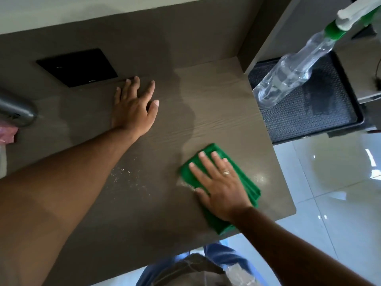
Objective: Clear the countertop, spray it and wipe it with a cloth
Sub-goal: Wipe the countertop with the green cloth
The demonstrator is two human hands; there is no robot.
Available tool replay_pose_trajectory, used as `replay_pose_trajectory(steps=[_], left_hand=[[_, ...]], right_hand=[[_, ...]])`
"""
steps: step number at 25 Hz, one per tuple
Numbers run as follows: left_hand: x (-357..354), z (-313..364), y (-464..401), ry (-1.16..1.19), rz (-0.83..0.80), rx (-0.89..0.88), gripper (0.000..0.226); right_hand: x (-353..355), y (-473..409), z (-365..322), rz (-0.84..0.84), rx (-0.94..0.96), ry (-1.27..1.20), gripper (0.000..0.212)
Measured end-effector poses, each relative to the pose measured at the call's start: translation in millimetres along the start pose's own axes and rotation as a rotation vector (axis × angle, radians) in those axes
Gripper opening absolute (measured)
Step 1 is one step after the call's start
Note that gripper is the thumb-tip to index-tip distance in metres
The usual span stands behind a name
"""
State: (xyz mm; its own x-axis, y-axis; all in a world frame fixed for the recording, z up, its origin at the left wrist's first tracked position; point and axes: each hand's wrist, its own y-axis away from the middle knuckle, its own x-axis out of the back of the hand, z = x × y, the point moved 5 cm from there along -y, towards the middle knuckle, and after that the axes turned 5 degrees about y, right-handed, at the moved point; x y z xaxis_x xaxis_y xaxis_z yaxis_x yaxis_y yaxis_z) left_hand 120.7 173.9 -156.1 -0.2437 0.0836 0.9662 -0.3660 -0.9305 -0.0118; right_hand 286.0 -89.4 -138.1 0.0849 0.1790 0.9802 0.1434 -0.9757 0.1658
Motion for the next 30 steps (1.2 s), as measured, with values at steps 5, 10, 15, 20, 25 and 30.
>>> replay_pose_trajectory(steps=[5,10,15,20,25,30], left_hand=[[-0.2,-1.5,2.3,-0.017,0.067,-0.007,0.058],[-0.4,-1.7,2.3,-0.026,0.078,-0.013,0.057],[7.9,1.3,3.6,-0.019,0.009,0.025,0.059],[7.5,2.5,4.2,-0.007,-0.012,0.018,0.057],[34.8,-16.8,33.9,0.305,0.02,0.103,0.057],[65.5,-100.5,234.3,0.01,0.132,0.461,0.072]], right_hand=[[29.8,-100.8,132.0,0.063,-0.5,-0.029,0.067],[43.6,-214.0,75.5,0.05,-0.539,-0.078,0.07],[9.9,-55.6,-22.0,-0.001,-0.027,0.011,0.072],[19.2,-56.9,58.9,0.027,-0.096,0.022,0.069],[31.2,-167.0,84.0,0.052,-0.363,0.017,0.065],[34.1,-225.4,-27.2,0.016,-0.16,0.043,0.066]])
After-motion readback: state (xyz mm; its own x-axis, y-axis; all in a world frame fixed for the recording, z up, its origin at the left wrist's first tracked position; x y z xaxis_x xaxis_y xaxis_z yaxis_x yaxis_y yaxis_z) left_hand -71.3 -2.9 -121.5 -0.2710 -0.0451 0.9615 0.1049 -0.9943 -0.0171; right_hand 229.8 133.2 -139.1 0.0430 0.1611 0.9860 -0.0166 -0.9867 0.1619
